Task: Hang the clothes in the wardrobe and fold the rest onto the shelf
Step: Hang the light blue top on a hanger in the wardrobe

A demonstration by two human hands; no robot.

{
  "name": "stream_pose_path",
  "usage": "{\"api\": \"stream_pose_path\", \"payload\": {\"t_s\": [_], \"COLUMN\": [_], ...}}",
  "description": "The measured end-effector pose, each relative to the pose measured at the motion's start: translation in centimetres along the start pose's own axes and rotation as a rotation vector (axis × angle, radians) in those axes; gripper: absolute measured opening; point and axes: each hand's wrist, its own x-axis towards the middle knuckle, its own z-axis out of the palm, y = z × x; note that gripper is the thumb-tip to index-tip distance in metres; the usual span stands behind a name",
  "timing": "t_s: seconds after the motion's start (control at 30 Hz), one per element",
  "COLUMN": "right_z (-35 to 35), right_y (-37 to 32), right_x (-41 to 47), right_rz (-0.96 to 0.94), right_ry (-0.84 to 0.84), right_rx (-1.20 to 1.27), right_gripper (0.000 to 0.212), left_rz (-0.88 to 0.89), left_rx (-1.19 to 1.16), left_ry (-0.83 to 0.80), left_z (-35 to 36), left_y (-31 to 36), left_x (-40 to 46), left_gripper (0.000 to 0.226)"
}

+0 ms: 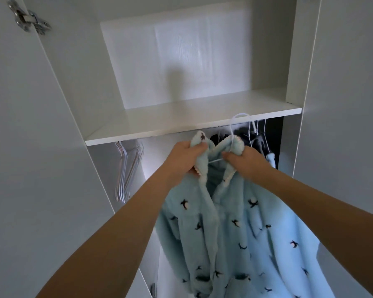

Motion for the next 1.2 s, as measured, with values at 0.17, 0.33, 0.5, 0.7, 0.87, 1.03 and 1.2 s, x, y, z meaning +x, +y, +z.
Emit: {"api": "stream_pose_path", "payload": {"t_s": [0.17, 0.33, 0.5, 0.7, 0.87, 1.03, 1.2], "right_z": [-0.6, -1.2, -1.8, 2.5, 6.4, 9.8, 13.2], "right_y": [-0.4, -2.5, -4.3, -6.8, -7.5, -6.3, -4.1], "right_x": [0.5, 0.6, 1.2, 1.4, 2.0, 2.6, 3.7], "right_rz": [-0.076, -0.065, -0.111, -0.091, -0.150, -0.295, -0.276], "right_ry": [0.019, 0.098, 0.115, -0.004, -0.203, -0.388, -0.411], "right_rx": [0.171, 0.430, 0.485, 0.483, 0.453, 0.088, 0.017], "right_gripper": [0.022, 0.022, 0.025, 0.041, 0.053, 0.038, 0.031], "left_rz": [0.007, 0.331, 0.167, 0.188, 0.038, -0.164, -0.238], "left_rx": [-0.021, 0.359, 1.203, 1.148, 1.069, 0.926, 0.910], "left_ry": [-0.294, -0.079, 0.100, -0.011, -0.017, 0.126, 0.279], "left_z": [-0.5, -4.1, -9.2, -11.1, -11.8, -13.2, -12.8], "left_y": [2.8, 3.2, 1.6, 1.6, 0.2, -3.4, -7.2], "left_x": [-1.7, -1.4, -1.3, -2.9, -5.3, -7.5, -8.1], "left_gripper": [0.012, 0.017, 0.026, 0.047, 0.045, 0.042, 0.046]}}
